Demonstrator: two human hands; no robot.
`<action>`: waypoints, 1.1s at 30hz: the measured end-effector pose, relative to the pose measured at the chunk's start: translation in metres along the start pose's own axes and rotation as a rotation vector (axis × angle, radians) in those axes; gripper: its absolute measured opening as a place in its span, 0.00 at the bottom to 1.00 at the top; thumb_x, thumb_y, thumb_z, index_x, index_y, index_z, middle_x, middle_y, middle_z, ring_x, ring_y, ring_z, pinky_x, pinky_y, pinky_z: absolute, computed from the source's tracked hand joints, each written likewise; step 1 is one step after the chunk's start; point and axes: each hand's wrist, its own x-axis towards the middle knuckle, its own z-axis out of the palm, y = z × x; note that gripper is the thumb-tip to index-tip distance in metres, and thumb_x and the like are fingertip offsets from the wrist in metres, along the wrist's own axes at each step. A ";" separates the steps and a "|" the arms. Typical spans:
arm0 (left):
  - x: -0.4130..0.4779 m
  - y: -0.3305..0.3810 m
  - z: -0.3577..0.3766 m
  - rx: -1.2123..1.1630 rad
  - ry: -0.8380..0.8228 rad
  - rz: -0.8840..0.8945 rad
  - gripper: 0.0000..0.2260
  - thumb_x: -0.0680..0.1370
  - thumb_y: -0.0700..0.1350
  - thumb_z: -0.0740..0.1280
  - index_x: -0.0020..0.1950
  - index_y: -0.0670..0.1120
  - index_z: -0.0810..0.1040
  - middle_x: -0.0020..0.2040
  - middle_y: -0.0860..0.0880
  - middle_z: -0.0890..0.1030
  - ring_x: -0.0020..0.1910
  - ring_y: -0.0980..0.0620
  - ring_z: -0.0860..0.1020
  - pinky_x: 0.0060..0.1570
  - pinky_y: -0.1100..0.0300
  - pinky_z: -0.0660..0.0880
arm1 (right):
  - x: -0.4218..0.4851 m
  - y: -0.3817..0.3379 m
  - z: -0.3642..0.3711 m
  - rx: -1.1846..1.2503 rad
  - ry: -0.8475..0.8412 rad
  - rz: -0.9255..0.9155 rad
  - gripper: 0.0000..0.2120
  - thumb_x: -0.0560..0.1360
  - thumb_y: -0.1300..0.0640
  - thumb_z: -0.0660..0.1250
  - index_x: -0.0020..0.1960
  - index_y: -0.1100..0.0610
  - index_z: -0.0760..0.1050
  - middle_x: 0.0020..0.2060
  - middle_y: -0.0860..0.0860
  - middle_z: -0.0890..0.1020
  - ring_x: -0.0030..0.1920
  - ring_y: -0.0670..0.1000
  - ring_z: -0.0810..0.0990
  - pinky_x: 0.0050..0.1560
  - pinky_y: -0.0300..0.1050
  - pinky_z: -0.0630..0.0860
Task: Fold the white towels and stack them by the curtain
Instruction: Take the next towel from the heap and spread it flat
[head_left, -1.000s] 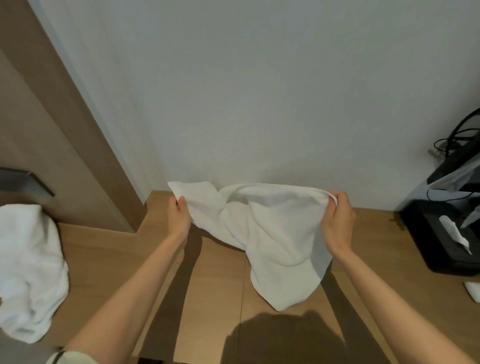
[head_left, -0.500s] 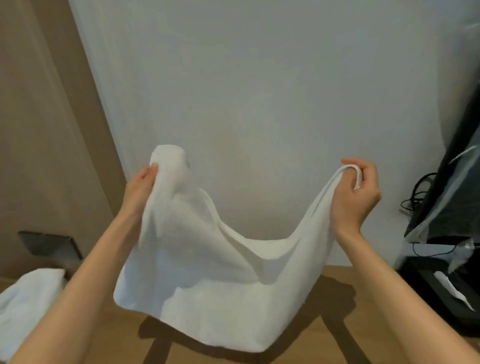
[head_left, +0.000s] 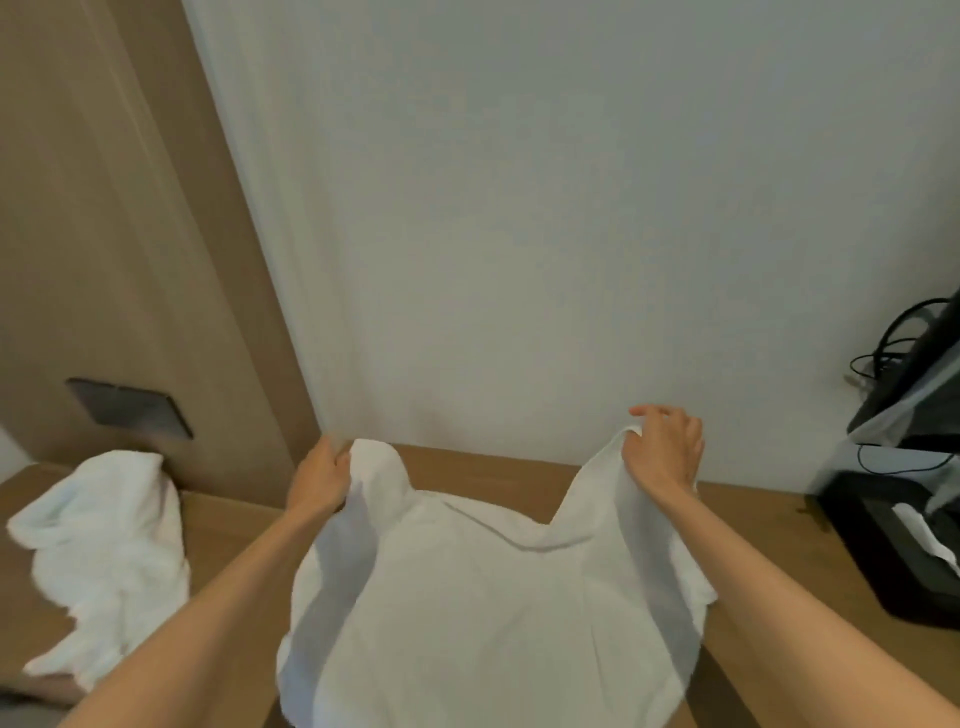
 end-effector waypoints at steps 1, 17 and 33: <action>-0.004 -0.002 0.011 0.032 -0.028 0.035 0.17 0.82 0.43 0.57 0.68 0.38 0.69 0.67 0.39 0.73 0.65 0.40 0.72 0.62 0.51 0.68 | -0.005 0.002 0.010 -0.043 -0.003 -0.065 0.17 0.77 0.62 0.62 0.65 0.54 0.72 0.68 0.57 0.68 0.70 0.58 0.60 0.72 0.49 0.53; -0.039 -0.062 0.184 0.441 -0.233 0.096 0.32 0.76 0.66 0.32 0.77 0.57 0.45 0.77 0.44 0.46 0.75 0.33 0.47 0.66 0.31 0.38 | -0.111 -0.013 0.225 -0.139 -0.719 -0.659 0.28 0.81 0.55 0.49 0.78 0.46 0.43 0.77 0.46 0.42 0.77 0.50 0.41 0.74 0.47 0.36; 0.106 -0.101 0.198 0.411 -0.045 0.208 0.26 0.79 0.66 0.44 0.77 0.63 0.49 0.78 0.42 0.39 0.77 0.44 0.39 0.73 0.50 0.35 | -0.036 -0.010 0.297 -0.288 -0.394 -0.394 0.33 0.66 0.24 0.32 0.71 0.27 0.38 0.76 0.37 0.40 0.76 0.53 0.36 0.72 0.64 0.41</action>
